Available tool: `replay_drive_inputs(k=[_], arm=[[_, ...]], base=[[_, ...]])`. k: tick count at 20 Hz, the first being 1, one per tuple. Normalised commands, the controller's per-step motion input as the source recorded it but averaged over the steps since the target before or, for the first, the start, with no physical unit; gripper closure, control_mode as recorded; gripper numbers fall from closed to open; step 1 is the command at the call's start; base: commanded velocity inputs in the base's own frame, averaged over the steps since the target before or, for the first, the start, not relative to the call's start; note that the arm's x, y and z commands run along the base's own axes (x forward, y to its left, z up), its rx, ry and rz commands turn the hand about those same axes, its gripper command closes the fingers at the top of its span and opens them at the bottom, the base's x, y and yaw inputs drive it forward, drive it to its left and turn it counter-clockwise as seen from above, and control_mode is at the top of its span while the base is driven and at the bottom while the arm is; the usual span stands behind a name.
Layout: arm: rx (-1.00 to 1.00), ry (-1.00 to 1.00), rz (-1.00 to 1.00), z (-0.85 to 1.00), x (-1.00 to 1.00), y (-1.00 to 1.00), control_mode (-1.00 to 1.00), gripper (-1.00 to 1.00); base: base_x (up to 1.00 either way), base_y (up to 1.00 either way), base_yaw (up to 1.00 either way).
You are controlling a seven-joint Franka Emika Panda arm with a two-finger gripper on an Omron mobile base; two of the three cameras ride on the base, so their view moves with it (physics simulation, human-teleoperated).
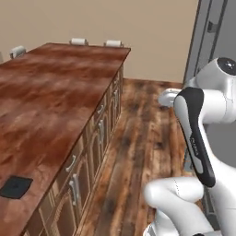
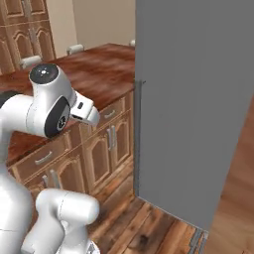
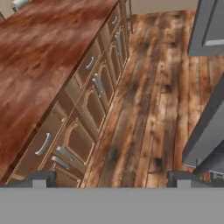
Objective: Grab the limes from the fridge, place them in the blender, close the lid, and turn on the blender to create a marinade.
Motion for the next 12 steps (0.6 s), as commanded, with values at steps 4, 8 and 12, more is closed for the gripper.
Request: replay_drive_inputs(k=[4, 8, 12], arm=[[0.0, 0.0, 0.0, 0.0, 0.0, 0.0, 1.0, -1.0], [0.0, 0.0, 0.0, 0.0, 0.0, 0.0, 1.0, -1.0], [0.0, 0.0, 0.0, 0.0, 0.0, 0.0, 1.0, -1.0]], base=[[1.0, 0.89, -0.37], [1.0, 0.23, -0.42], [1.0, 0.0, -0.36]])
